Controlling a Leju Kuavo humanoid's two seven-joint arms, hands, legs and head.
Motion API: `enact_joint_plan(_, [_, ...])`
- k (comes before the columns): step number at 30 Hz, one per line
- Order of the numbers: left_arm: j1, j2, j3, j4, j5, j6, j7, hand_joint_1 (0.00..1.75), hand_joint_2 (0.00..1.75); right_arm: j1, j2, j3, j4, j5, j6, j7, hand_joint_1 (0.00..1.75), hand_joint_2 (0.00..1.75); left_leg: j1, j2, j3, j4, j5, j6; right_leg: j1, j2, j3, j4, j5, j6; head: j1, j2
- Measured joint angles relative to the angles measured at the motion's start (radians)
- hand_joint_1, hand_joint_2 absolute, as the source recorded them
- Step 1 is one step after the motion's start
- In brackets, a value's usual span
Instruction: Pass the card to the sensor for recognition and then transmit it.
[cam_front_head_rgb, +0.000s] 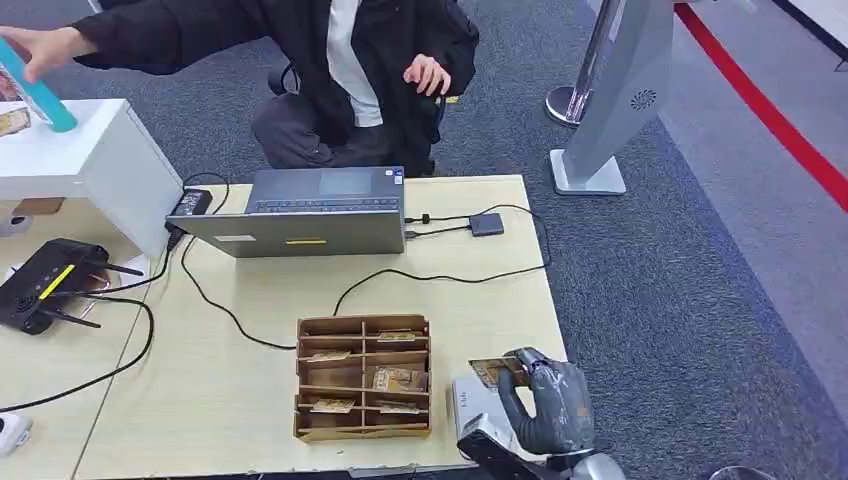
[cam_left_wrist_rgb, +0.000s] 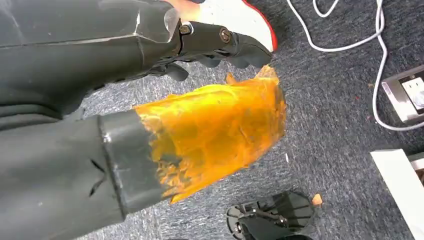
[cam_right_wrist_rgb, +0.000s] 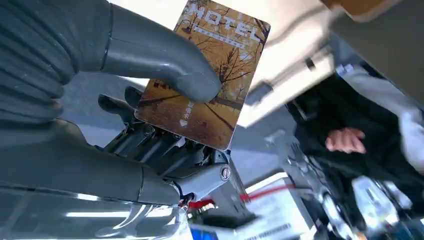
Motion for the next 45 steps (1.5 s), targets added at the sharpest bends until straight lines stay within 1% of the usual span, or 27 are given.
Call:
enact_joint_plan(9, [-0.001,0.0,0.0,0.0,-0.013,-0.011,0.0,0.0,0.0,-0.004,0.0,-0.044,-0.113,0.094,-0.034,-0.071,1.75,1.75,0.0,0.0,0.0,0.0,0.0,0.0,0.0,0.0,0.0,0.0,0.0,0.0,0.0,0.0])
enact_joint_plan(15, [-0.003,0.0,0.0,0.0,-0.021,-0.019,0.0,0.0,0.0,-0.026,0.0,-0.062,-0.146,0.13,-0.051,-0.119,1.75,1.75,0.0,0.0,0.0,0.0,0.0,0.0,0.0,0.0,0.0,0.0,0.0,0.0,0.0,0.0])
enact_joint_plan(18, [-0.009,0.0,0.0,0.0,-0.027,-0.027,0.014,0.0,0.0,-0.049,0.001,-0.066,-0.152,0.146,-0.052,-0.137,1.75,1.75,0.0,0.0,0.0,0.0,0.0,0.0,0.0,0.0,0.0,0.0,0.0,0.0,0.0,0.0])
enact_joint_plan(21, [-0.018,-0.001,0.0,0.0,-0.031,-0.031,0.022,0.0,0.0,-0.073,0.003,-0.071,-0.153,0.151,-0.053,-0.14,1.75,1.75,0.0,0.0,0.0,0.0,0.0,0.0,0.0,0.0,0.0,0.0,0.0,0.0,0.0,0.0])
enact_joint_plan(27, [-0.022,-0.001,0.0,0.0,-0.032,-0.033,0.024,0.0,0.0,-0.082,0.007,-0.077,-0.154,0.154,-0.053,-0.143,1.75,1.75,0.0,0.0,0.0,0.0,0.0,0.0,0.0,0.0,0.0,0.0,0.0,0.0,0.0,0.0])
enact_joint_plan(29, [-0.022,-0.001,0.0,0.0,-0.035,-0.035,0.024,0.0,0.0,-0.09,0.008,-0.077,-0.154,0.163,-0.054,-0.153,1.75,1.75,0.0,0.0,0.0,0.0,0.0,0.0,0.0,0.0,0.0,0.0,0.0,0.0,0.0,0.0])
enact_joint_plan(34, [-0.029,-0.002,-0.007,-0.001,-0.054,-0.05,0.034,0.0,0.0,-0.163,0.012,-0.076,-0.152,0.214,-0.045,-0.16,1.75,1.75,0.0,0.0,0.0,0.0,0.0,0.0,0.0,0.001,0.0,0.0,0.0,0.0,0.0,0.0])
enact_joint_plan(37, [-0.036,-0.003,-0.013,-0.001,-0.069,-0.064,0.043,0.0,0.0,-0.23,0.02,-0.073,-0.136,0.23,-0.019,-0.154,1.75,1.75,0.0,0.0,0.0,0.0,0.001,0.0,0.0,0.001,0.0,0.0,0.001,0.0,0.0,0.0])
enact_joint_plan(39, [-0.04,-0.005,-0.019,-0.002,-0.079,-0.068,0.044,0.0,0.0,-0.273,0.025,-0.07,-0.112,0.242,0.001,-0.144,1.75,1.75,0.0,0.0,0.0,0.0,0.001,0.0,0.0,0.001,0.0,0.0,0.002,0.0,0.0,0.0])
enact_joint_plan(42, [-0.045,-0.007,-0.034,-0.004,-0.093,-0.079,0.056,0.0,0.0,-0.347,0.035,-0.066,-0.055,0.27,0.042,-0.112,1.75,1.75,0.0,0.0,0.0,0.0,0.002,0.0,0.0,0.001,0.0,0.0,0.002,-0.001,0.0,0.0])
enact_joint_plan(45, [-0.051,-0.007,-0.043,-0.004,-0.099,-0.082,0.063,0.0,0.0,-0.399,0.043,-0.063,-0.006,0.278,0.055,-0.096,1.75,1.75,0.0,0.0,0.0,0.0,0.002,0.0,0.0,0.0,0.0,0.0,0.002,0.0,0.0,0.0])
